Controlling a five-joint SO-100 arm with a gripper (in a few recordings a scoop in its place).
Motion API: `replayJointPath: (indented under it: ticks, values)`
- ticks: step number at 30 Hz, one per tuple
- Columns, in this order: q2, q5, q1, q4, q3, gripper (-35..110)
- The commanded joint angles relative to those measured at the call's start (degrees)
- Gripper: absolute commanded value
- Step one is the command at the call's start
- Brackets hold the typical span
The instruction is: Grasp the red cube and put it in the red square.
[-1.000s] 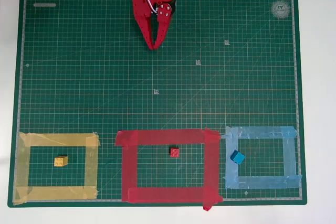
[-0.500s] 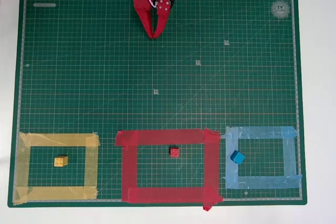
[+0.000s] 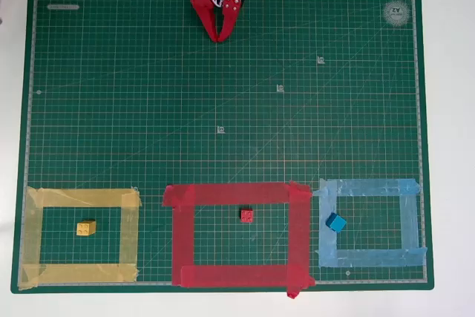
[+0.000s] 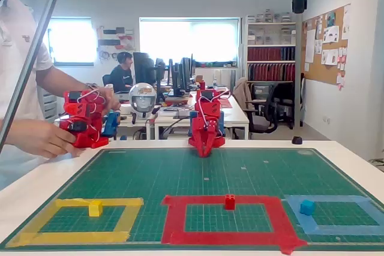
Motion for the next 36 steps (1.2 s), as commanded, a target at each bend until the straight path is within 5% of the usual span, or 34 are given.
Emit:
replayJointPath:
  ticks: [1,7,36]
  values:
    - [2.11,-5.45,1.14,1.67,0.35,-1]
    - [2.20,-17.49,1.85,1.85,0.44,-1]
    - [2.11,-17.14,1.32,1.85,0.44,-1]
